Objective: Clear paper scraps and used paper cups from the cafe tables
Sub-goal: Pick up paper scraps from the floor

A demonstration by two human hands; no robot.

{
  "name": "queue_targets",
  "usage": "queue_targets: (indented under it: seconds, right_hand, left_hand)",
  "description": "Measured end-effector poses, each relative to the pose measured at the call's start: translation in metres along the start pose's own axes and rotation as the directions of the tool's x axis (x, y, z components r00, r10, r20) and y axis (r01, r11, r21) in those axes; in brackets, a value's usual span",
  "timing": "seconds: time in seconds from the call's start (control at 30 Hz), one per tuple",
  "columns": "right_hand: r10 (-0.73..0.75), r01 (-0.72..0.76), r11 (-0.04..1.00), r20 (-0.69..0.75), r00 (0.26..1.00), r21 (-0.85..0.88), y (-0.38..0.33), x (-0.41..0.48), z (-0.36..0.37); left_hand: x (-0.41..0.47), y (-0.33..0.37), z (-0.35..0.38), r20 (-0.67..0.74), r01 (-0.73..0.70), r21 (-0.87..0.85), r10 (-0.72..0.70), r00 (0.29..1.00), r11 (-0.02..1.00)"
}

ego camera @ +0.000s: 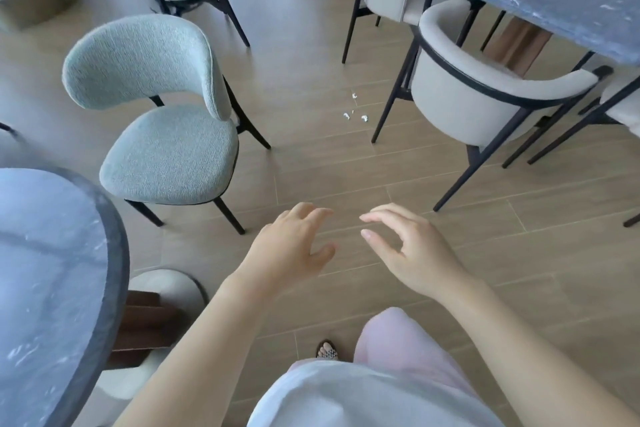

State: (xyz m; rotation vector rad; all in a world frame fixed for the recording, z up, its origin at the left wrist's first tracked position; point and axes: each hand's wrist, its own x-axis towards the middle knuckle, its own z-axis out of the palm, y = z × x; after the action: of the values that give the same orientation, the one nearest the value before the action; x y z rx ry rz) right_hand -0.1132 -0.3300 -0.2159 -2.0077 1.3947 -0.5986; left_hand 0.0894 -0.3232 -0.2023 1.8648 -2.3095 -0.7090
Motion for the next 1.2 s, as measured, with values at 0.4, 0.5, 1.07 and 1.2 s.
queue_targets:
  seconds: [0.4,0.5,1.07,1.2]
  right_hand:
    - [0.041,-0.040,0.999,-0.022,0.999,0.025,0.084,0.181,-0.047]
    - [0.076,-0.077,0.996,0.020,0.997,0.046,0.111,0.243,-0.073]
    - [0.065,-0.069,0.997,0.095,0.993,0.036,0.194,0.504,-0.141]
    - [0.077,-0.077,0.997,0.080,0.994,-0.001,0.204,0.572,-0.137]
  left_hand:
    - [0.224,-0.008,-0.040,0.054,-0.081,0.053,0.078,0.995,0.995]
    - [0.294,-0.006,-0.062,0.045,-0.076,0.047,0.074,0.996,0.996]
    - [0.554,-0.039,-0.138,0.009,-0.016,-0.064,0.016,1.000,0.998]
    - [0.617,-0.071,-0.155,0.033,-0.017,-0.071,0.019,0.999,0.997]
